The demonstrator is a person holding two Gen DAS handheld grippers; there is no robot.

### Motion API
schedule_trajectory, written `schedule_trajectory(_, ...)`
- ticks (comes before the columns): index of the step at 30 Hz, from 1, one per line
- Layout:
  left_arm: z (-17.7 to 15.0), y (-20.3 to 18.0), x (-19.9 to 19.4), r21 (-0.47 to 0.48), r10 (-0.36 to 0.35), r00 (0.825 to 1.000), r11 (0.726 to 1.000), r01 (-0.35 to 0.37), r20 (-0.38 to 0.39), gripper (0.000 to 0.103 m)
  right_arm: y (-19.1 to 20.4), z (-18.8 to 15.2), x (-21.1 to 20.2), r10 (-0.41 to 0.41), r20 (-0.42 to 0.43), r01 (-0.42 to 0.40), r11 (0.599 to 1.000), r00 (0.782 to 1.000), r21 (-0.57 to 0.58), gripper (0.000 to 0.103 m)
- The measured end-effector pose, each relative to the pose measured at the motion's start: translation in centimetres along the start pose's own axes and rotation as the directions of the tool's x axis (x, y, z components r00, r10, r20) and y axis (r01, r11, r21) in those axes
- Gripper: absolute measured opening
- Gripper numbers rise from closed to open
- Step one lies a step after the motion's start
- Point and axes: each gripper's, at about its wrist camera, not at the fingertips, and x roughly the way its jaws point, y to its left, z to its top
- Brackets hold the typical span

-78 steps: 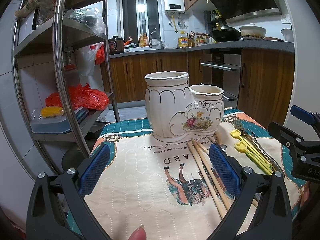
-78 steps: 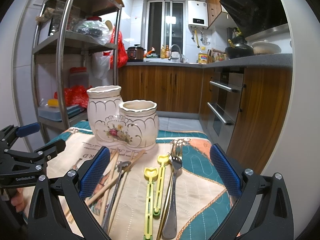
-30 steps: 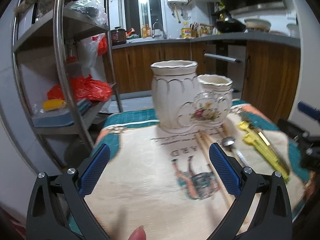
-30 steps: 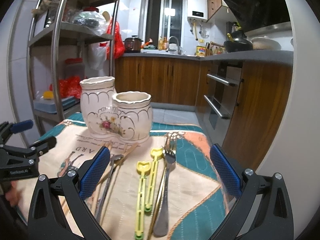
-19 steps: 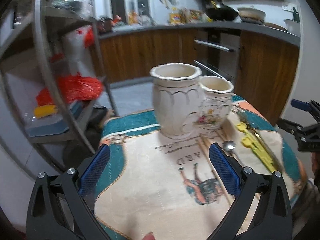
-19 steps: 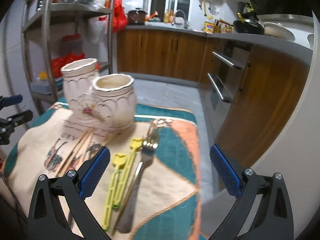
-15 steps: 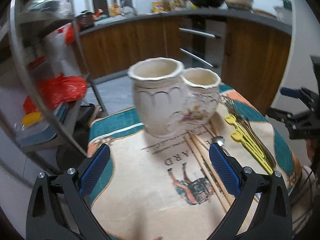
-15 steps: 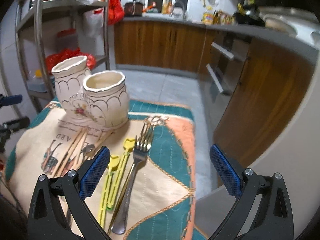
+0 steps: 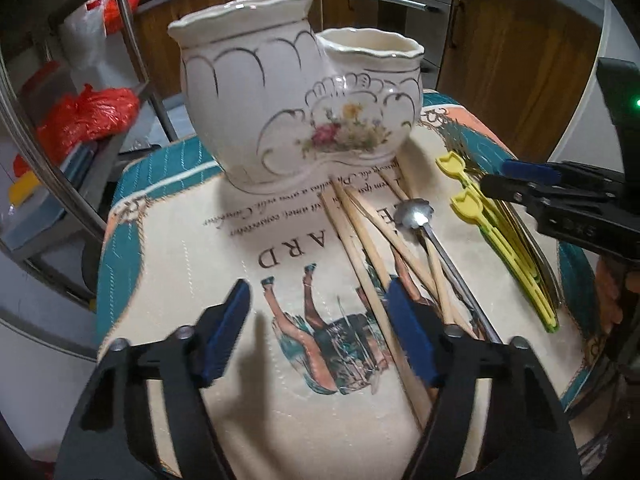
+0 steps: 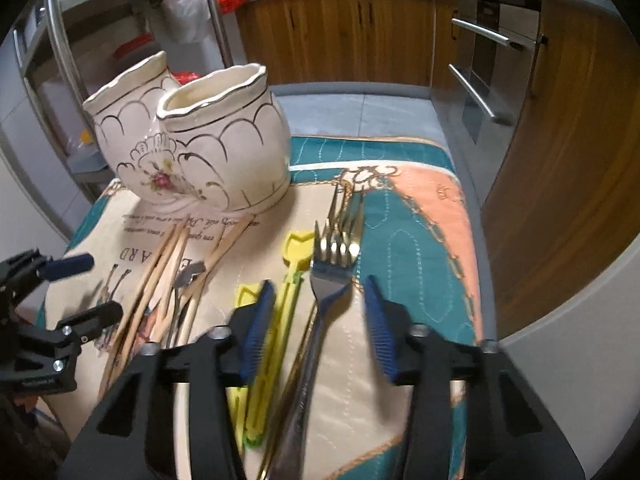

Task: Organize utensils
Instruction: 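Grasp a silver fork with the right tool while the left tool grasps a wooden chopstick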

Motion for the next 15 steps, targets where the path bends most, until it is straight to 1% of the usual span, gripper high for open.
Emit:
schedule_trajectory(2, -0.1, -0.1, 0.3, -0.002, -0.014, 1.000, 1.000, 0.014, -0.008, 0.057, 0.1, 0.1, 0.5, -0.009, -0.001, 0.009, 1.000, 1.000, 0.000, 0.036)
schedule_trajectory(3, -0.1, -0.2, 0.5, -0.001, -0.023, 1.000, 1.000, 0.023, -0.016, 0.056, 0.2, 0.1, 0.6, -0.013, 0.002, 0.013, 1.000, 1.000, 0.000, 0.035)
schedule_trajectory(5, -0.3, -0.5, 0.8, 0.005, -0.045, 0.999, 0.999, 0.045, -0.027, 0.052, 0.1, 0.2, 0.7, -0.013, 0.009, 0.013, 1.000, 1.000, 0.000, 0.029)
schedule_trajectory(7, -0.4, -0.6, 1.1, 0.012, -0.041, 0.999, 0.999, 0.042, -0.035, 0.051, 0.2, 0.3, 0.7, -0.011, 0.013, 0.011, 1.000, 1.000, 0.000, 0.026)
schedule_trajectory(9, -0.2, -0.6, 1.1, 0.014, -0.035, 0.999, 0.999, 0.035, -0.029, 0.046, 0.3, 0.3, 0.7, -0.010, 0.017, 0.010, 1.000, 1.000, -0.007, 0.025)
schedule_trajectory(12, 0.3, -0.6, 1.3, 0.006, -0.030, 0.999, 1.000, 0.030, -0.024, 0.031, 0.2, 0.7, 0.9, -0.002, 0.017, 0.003, 1.000, 1.000, -0.016, 0.025)
schedule_trajectory(13, 0.4, -0.5, 1.3, 0.000, -0.029, 0.999, 1.000, 0.029, -0.018, 0.018, 0.2, 0.7, 0.9, 0.001, 0.017, -0.001, 1.000, 1.000, -0.018, 0.024)
schedule_trajectory(14, 0.5, -0.2, 1.4, -0.007, -0.028, 0.999, 1.000, 0.028, -0.022, 0.010, 0.1, 0.7, 0.9, 0.006, 0.018, -0.005, 1.000, 1.000, -0.017, 0.024)
schedule_trajectory(15, 0.7, 0.1, 1.4, -0.013, -0.030, 0.999, 0.999, 0.030, -0.027, 0.008, 0.0, 0.7, 0.8, 0.011, 0.022, -0.011, 1.000, 1.000, -0.016, 0.024)
